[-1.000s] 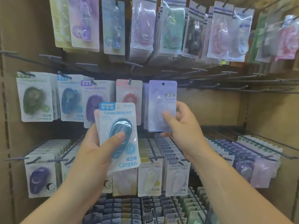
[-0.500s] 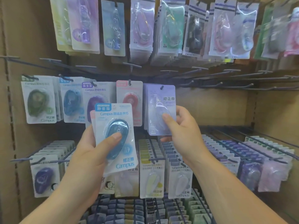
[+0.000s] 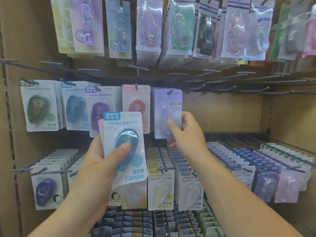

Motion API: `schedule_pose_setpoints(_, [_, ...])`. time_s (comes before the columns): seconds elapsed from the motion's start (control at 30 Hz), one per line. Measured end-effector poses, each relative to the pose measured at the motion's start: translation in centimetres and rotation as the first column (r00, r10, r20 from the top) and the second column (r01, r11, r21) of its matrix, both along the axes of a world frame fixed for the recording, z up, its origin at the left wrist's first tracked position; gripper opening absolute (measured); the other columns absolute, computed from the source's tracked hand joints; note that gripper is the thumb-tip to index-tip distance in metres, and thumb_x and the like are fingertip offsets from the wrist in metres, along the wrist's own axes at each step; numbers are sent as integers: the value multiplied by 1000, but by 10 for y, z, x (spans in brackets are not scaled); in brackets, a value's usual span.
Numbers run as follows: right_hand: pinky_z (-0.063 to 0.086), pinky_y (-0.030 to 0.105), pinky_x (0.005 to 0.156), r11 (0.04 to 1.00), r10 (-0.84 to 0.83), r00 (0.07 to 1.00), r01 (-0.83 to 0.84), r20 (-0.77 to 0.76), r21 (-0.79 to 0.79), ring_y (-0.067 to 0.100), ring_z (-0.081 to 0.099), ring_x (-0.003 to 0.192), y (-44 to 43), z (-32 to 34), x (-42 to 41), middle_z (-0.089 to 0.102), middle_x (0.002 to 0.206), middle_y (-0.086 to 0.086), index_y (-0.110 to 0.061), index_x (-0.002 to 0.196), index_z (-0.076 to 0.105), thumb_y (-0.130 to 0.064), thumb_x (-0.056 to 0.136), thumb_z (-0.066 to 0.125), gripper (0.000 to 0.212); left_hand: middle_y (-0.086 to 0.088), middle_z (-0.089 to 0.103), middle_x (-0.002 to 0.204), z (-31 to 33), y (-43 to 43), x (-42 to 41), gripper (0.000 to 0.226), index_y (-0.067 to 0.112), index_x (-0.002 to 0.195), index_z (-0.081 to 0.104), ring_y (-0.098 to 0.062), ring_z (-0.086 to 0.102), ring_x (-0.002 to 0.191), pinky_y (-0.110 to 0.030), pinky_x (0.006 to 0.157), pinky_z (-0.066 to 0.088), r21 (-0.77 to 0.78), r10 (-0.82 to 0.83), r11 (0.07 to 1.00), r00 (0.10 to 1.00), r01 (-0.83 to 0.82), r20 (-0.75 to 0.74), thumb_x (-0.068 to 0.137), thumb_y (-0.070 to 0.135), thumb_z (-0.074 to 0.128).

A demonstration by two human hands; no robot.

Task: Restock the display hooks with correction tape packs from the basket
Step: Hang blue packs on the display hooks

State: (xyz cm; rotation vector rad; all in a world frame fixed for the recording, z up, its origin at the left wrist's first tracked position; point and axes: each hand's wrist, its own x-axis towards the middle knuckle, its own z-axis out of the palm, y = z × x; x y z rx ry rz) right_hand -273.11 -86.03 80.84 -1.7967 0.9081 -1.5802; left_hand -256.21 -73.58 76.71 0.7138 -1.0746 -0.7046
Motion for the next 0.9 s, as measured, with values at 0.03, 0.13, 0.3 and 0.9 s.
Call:
schedule_pose_setpoints(0.03, [60, 24, 58, 1000, -1, 1000, 1, -5, 15, 15, 74, 76, 2, 0, 0, 70, 105, -12, -34, 121, 51, -35, 102, 60, 21, 2, 81, 108, 0, 0, 0, 45, 31, 121, 68, -18, 80, 87, -26, 56, 60, 1, -2, 1000, 1000, 2, -2, 77, 24, 67])
schedule_pose_setpoints(0.13, [57, 29, 63, 996, -87, 996, 87, -37, 8, 12, 70, 78, 9, -4, -3, 64, 102, -11, -38, 123, 46, -44, 96, 66, 34, 2, 81, 108, 0, 2, 1, 45, 31, 122, 69, -17, 80, 87, -26, 56, 61, -2, -8, 1000, 1000, 8, -5, 77, 23, 67])
schedule_pose_setpoints(0.3, [46, 24, 83, 933, -289, 957, 273, -37, -236, 7, 53, 105, 30, -22, -3, 44, 119, -14, -41, 124, 45, -58, 86, 63, 46, 1, 81, 110, -1, 6, 5, 50, 29, 126, 68, -19, 80, 89, -28, 57, 61, -7, -18, 1000, 1000, 18, -23, 77, 21, 69])
schedule_pose_setpoints(0.9, [54, 25, 87, 943, 127, 958, -197, -256, -269, 7, 62, 111, 111, -36, 96, 61, 120, -19, -41, 142, 49, -57, 79, 77, 71, -6, 77, 124, 0, 30, 71, 54, 22, 134, 64, -31, 75, 113, -52, 93, 59, -63, 40, 997, 998, -43, -50, 82, 38, 70])
